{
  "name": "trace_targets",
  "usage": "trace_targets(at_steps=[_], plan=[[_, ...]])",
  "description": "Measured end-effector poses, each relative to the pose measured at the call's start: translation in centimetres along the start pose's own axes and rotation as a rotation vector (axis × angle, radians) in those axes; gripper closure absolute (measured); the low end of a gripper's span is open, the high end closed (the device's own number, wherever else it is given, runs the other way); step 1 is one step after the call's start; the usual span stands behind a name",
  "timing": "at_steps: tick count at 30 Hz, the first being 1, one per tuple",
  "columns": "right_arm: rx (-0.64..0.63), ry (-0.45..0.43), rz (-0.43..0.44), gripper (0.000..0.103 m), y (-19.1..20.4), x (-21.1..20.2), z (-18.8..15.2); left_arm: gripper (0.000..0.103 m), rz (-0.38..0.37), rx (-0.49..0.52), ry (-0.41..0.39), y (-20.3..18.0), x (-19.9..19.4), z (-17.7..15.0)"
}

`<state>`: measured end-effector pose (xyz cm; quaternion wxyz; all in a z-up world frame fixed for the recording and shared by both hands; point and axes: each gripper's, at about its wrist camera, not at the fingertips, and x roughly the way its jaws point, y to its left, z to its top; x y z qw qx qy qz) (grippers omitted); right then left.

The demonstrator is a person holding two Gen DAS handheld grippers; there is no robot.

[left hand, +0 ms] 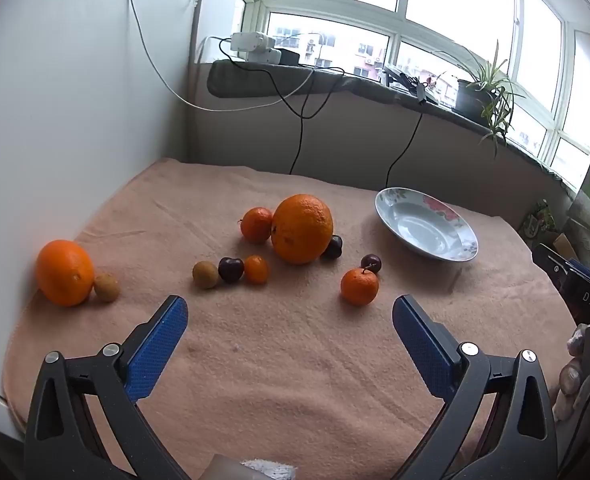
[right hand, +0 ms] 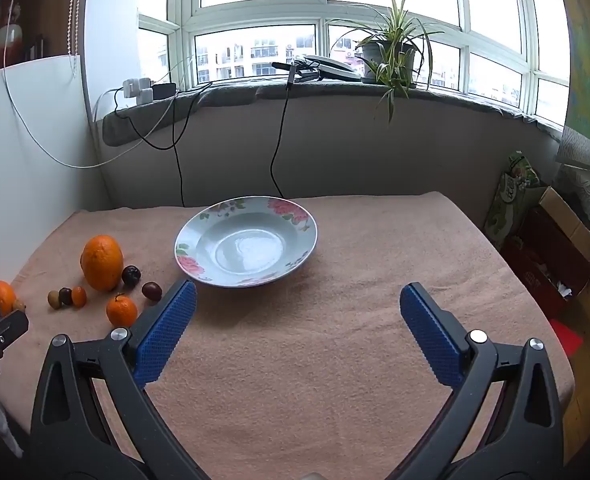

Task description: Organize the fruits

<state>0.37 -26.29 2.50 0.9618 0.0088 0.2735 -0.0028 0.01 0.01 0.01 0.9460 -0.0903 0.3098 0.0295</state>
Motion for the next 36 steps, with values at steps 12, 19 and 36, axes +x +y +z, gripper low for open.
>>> trace_targets(at_steps=[12,19,36], plan=[[-0.003,0.009,-0.001,0.0,0.26,0.28,-0.2,0.001,0.003,0.016,-0.016,0.0,-0.01,0.0],[-0.003,0.009,-0.002,0.0,0.32,0.29,-0.24,0.001,0.003,0.009,-0.009,0.22,0.19,-0.07],[-0.001,0.031,0.002,0.0,0.41,0.93,-0.48,0.001,0.005,0.009,-0.001,0.78,0.02,-0.46]])
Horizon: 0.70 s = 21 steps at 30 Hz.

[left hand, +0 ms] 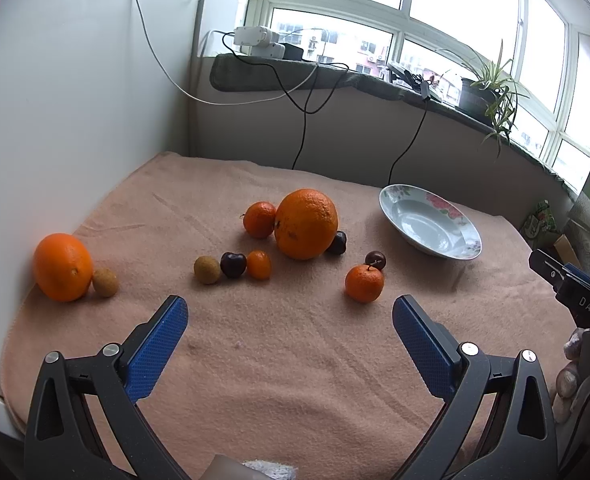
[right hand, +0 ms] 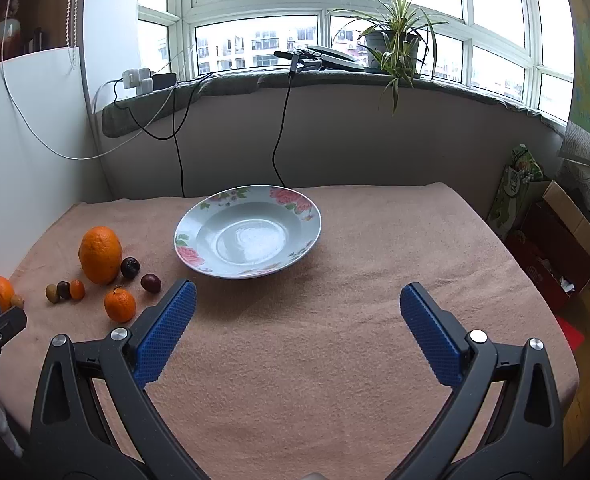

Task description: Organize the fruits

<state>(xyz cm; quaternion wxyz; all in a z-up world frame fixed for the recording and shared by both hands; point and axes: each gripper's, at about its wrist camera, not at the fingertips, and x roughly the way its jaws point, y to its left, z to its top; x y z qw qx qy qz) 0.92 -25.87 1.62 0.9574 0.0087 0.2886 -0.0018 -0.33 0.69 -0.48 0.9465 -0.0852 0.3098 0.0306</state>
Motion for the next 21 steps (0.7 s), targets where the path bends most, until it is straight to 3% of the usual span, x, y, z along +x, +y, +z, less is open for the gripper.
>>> trace_targets(at_steps=[11,17,21], plan=[[-0.007,0.021,0.013,0.0,0.3,0.6,0.0,0.001,0.006,-0.017,0.088,-0.2,1.2,-0.1],[-0.006,0.046,0.07,0.0,0.8,1.5,0.2,0.001,0.002,-0.011,0.023,0.1,1.6,0.1],[-0.001,0.073,0.155,0.0,1.5,2.4,0.4,0.001,-0.001,-0.02,0.027,0.5,2.1,0.4]])
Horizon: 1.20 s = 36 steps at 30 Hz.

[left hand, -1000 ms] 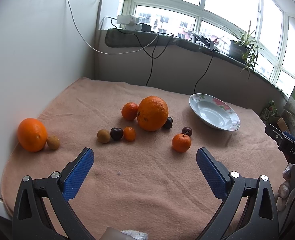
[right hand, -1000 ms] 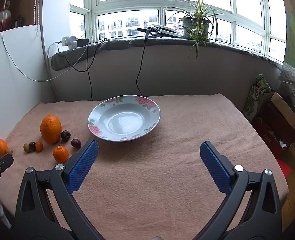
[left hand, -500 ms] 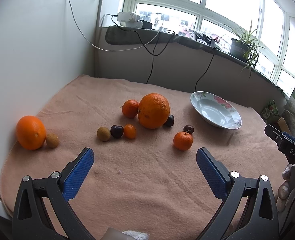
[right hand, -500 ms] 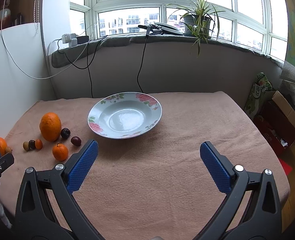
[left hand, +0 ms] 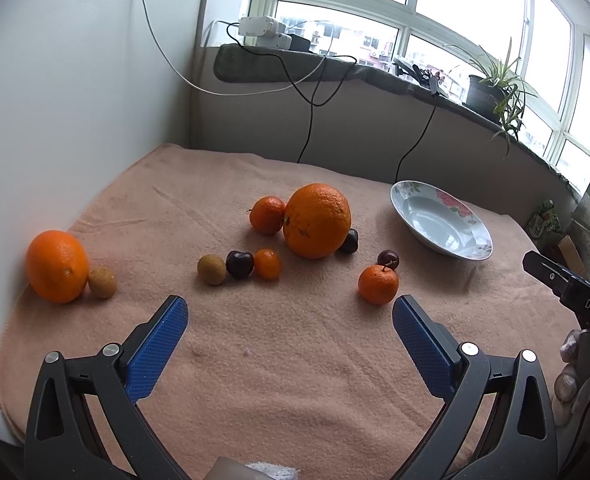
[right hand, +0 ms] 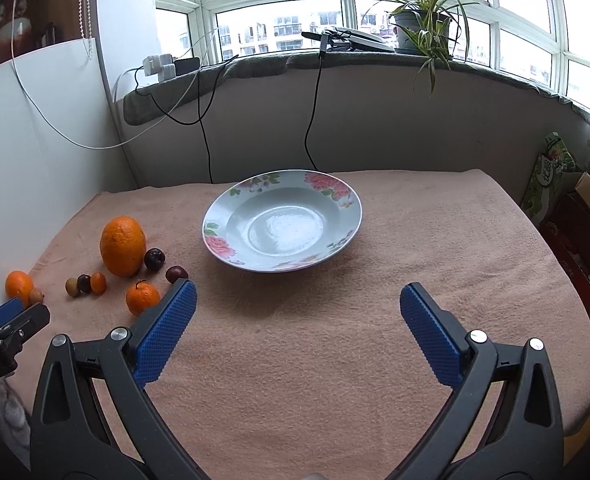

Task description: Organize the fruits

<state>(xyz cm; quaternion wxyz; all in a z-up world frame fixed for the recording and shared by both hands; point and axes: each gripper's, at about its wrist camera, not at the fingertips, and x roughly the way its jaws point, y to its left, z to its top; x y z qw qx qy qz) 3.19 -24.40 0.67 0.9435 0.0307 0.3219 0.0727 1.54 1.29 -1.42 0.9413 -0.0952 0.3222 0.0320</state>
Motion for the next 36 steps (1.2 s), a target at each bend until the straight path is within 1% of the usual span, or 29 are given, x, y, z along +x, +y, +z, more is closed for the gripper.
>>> trace_targets(at_steps=[3,8,11,13,17,22,26,27,30,34,36], plan=[[-0.006,0.016,0.054,0.0,0.6,0.8,0.3,0.001,0.002,0.0,-0.004,0.3,0.4,0.2],[0.006,0.05,0.188,0.0,1.6,2.1,1.5,0.001,-0.018,-0.021,0.014,0.9,1.6,0.5],[-0.012,0.058,0.254,0.0,2.8,2.8,2.5,0.001,-0.028,-0.023,0.026,1.1,2.3,0.6],[-0.035,0.065,0.28,0.0,3.7,3.4,3.0,0.001,-0.051,-0.04,0.025,1.1,2.7,0.8],[-0.074,0.095,0.325,0.0,5.2,5.0,3.9,0.001,-0.066,-0.034,0.037,1.4,3.6,1.4],[-0.115,0.153,0.394,0.0,7.2,7.1,4.7,0.002,-0.121,-0.091,0.044,2.2,4.8,2.1],[-0.135,0.199,0.45,0.0,8.6,8.8,5.3,0.01,-0.203,-0.151,0.057,2.8,5.8,2.6],[-0.141,0.207,0.457,0.0,8.9,9.3,5.4,0.011,-0.217,-0.158,0.06,2.8,6.1,2.7],[-0.172,0.229,0.479,0.0,10.1,10.5,5.7,0.019,-0.247,-0.18,0.073,2.9,7.0,3.1],[-0.203,0.278,0.528,0.007,11.7,12.1,5.7,0.023,-0.269,-0.2,0.105,3.2,8.1,3.5],[-0.202,0.303,0.544,0.013,12.3,13.0,5.8,0.025,-0.268,-0.194,0.104,3.2,8.5,3.7]])
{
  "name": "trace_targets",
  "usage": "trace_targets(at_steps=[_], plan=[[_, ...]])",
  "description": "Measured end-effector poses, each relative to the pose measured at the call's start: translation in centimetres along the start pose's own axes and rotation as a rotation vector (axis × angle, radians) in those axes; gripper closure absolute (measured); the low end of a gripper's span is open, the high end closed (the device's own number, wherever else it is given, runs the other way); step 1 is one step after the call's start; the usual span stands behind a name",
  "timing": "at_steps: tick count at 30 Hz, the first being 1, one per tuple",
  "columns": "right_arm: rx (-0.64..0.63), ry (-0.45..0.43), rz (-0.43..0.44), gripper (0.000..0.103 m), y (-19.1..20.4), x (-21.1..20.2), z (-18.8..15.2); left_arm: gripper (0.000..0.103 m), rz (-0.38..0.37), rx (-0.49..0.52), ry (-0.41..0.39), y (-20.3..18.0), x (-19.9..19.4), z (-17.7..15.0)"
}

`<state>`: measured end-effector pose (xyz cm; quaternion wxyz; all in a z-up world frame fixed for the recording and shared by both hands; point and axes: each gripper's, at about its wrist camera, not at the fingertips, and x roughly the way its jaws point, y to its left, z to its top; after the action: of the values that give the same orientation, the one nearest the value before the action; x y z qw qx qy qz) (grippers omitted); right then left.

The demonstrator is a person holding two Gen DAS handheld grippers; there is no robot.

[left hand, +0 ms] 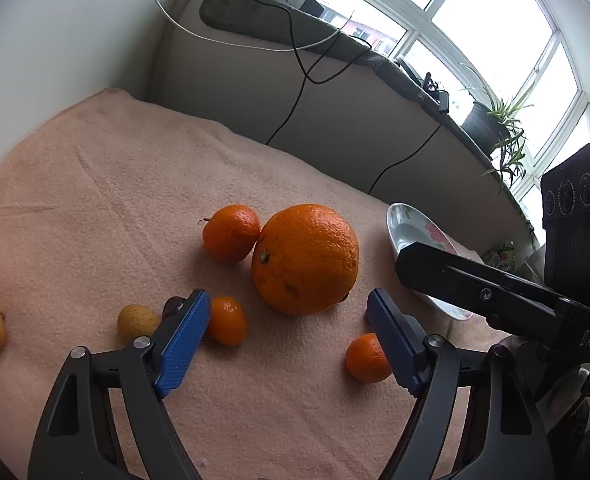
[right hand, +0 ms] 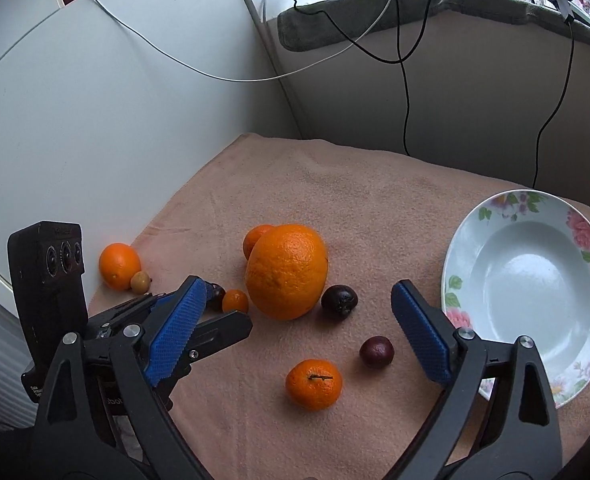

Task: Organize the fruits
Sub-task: 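Reach the right gripper to the large orange among the small fruits, then close the right gripper around the large orange and lift it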

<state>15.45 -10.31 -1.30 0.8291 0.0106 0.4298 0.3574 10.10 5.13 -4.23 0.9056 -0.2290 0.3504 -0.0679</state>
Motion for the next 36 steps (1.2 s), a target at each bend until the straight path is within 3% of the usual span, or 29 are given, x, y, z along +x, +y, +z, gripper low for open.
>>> trace_targets(at_steps=[8,18,21,36], plan=[[0.0,0.047,0.037,0.021,0.4,2.2,0.7,0.036,-0.014,-0.02,0.037,0.2,1.5,0.6],[0.022,0.114,0.056,0.032,-0.3,4.1,1.7,0.039,-0.038,-0.018,0.056,0.1,2.1,1.1],[0.033,0.144,0.073,0.039,-0.6,4.9,1.8,0.04,-0.058,-0.022,0.068,0.1,2.2,0.9],[0.034,0.149,0.105,0.041,-0.5,5.1,1.8,0.044,-0.066,-0.014,0.071,-0.2,2.5,1.1]])
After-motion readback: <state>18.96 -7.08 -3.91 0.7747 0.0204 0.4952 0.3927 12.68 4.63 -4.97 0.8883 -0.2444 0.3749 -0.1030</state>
